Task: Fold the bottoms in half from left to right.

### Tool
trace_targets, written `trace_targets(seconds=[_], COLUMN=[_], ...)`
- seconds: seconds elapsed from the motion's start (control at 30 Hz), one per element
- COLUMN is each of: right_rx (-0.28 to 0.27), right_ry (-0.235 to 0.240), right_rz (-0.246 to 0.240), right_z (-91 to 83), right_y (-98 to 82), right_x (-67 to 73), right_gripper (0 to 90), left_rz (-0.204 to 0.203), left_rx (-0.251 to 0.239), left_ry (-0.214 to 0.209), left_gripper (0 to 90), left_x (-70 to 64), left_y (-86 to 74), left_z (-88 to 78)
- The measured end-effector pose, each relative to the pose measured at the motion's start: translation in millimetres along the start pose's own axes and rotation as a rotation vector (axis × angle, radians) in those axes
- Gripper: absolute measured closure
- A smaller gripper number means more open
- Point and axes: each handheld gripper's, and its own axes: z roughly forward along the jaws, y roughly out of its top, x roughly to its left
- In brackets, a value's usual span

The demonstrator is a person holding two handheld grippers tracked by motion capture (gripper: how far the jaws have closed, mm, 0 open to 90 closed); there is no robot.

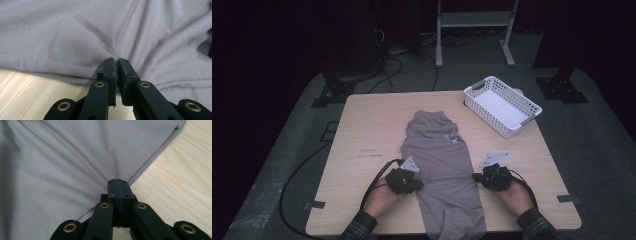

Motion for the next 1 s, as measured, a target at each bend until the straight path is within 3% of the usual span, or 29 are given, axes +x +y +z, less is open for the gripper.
trace_targets(seconds=[0.13,0.3,0.33,0.57,0.87,1.0], right_rx=[0.002,-0.002,-0.004,-0.013,-0.034,-0.032], right_ry=[-0.039,-0.062,-0.069,-0.105,-0.136,-0.161], right_rz=[-0.039,-0.043,-0.041,-0.022,0.017,0.014], right_z=[2.5,9.9,11.7,29.7,58.5,71.2], right_y=[2.8,11.1,13.0,32.9,64.9,80.0], right_x=[5.0,-2.1,-3.7,-25.0,-56.8,-69.5], right_gripper=[89.1,89.1,89.1,89.1,89.1,89.1], left_rz=[0.022,0.025,0.028,0.013,-0.012,0.02], left_rx=[0.002,0.002,-0.002,-0.016,-0.026,-0.002], left_ry=[0.032,0.068,0.098,0.194,0.29,0.359], left_gripper=[85.8,86.0,86.0,85.9,85.9,85.8], left_x=[-0.6,8.0,13.9,42.2,87.7,101.9], left_y=[2.3,5.8,8.2,20.1,37.9,48.5], left_z=[1.6,3.1,4.5,11.5,21.4,27.5])
